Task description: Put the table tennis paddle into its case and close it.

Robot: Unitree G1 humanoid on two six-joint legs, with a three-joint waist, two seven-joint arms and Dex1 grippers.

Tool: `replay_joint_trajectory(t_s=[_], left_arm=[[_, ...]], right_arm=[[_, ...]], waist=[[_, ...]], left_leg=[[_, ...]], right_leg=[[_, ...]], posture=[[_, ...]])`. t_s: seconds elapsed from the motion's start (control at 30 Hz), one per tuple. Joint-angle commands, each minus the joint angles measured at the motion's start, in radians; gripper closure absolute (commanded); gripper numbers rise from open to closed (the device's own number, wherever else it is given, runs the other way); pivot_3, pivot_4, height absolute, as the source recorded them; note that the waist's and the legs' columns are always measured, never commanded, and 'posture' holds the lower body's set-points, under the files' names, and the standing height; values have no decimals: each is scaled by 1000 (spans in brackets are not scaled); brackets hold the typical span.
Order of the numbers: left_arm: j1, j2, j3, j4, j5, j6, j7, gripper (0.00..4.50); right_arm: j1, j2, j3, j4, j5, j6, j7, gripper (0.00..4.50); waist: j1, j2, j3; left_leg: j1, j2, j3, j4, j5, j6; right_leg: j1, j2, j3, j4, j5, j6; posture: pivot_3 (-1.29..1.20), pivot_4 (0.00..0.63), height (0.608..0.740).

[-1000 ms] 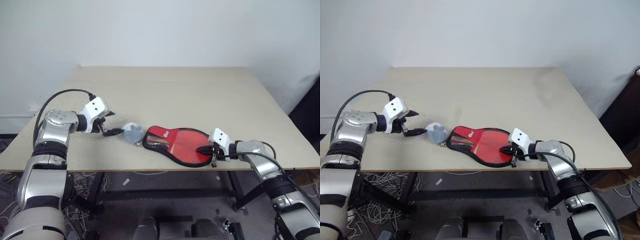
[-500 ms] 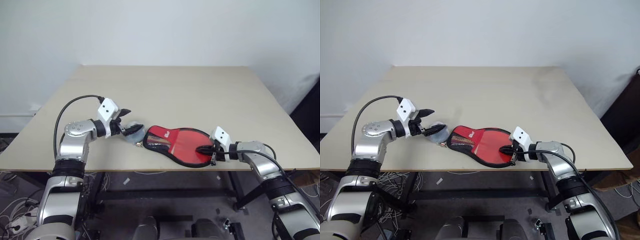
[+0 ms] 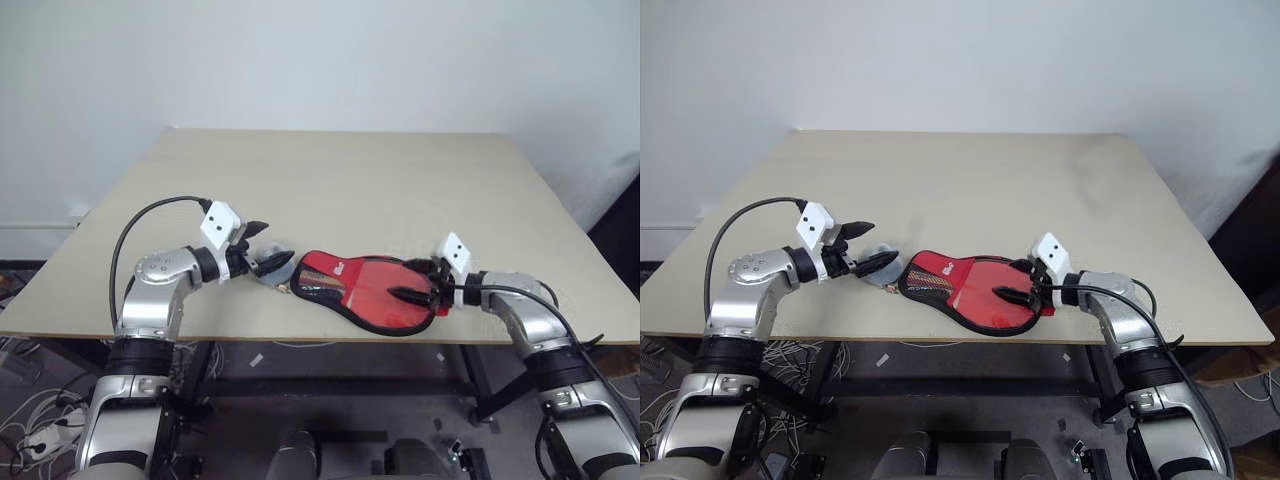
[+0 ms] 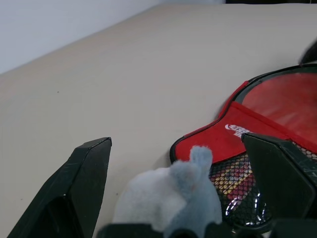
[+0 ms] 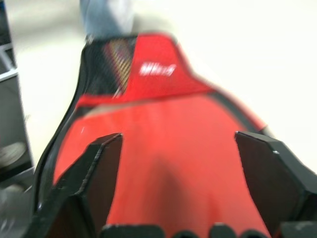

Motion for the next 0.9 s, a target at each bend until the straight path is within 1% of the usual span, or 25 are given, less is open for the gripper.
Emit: replay_joint_trajectory(t_s=[0.03,0.17,0.3,0.57,0.9], left_arm=[[15,5,33,-60,-22,-6,36,0],[42,11,36,-85,-34,-4,42,0],[63,10,39,-85,-26,-13,63,0],[103,19,54,-117,-32,-1,94,0],[166,12,60,-207,-40,41,123,0]], right_arm=[[-39,2,-102,-64,47,25,-92,695],[-33,1,-137,-82,54,44,-145,695],[-13,-15,-155,-94,62,55,-159,695],[-10,-2,-141,-102,65,64,-176,695],[-13,0,-132,-87,68,70,-166,695]], waist=[[0,0,0],[1,0,0],[1,0,0],[1,1,0],[1,1,1]], left_leg=[[0,0,0,0,0,0],[0,0,0,0,-1,-1],[-1,0,0,0,-1,-1],[-1,0,1,0,-1,-2],[-1,0,1,0,-2,-2]], right_leg=[[0,0,0,0,0,0],[0,0,0,0,0,0],[-1,0,0,-1,0,0],[-1,0,0,-1,0,0],[-1,0,0,-1,0,0]], posture=[[0,0,740],[0,0,740],[0,0,740],[0,0,740],[0,0,740]])
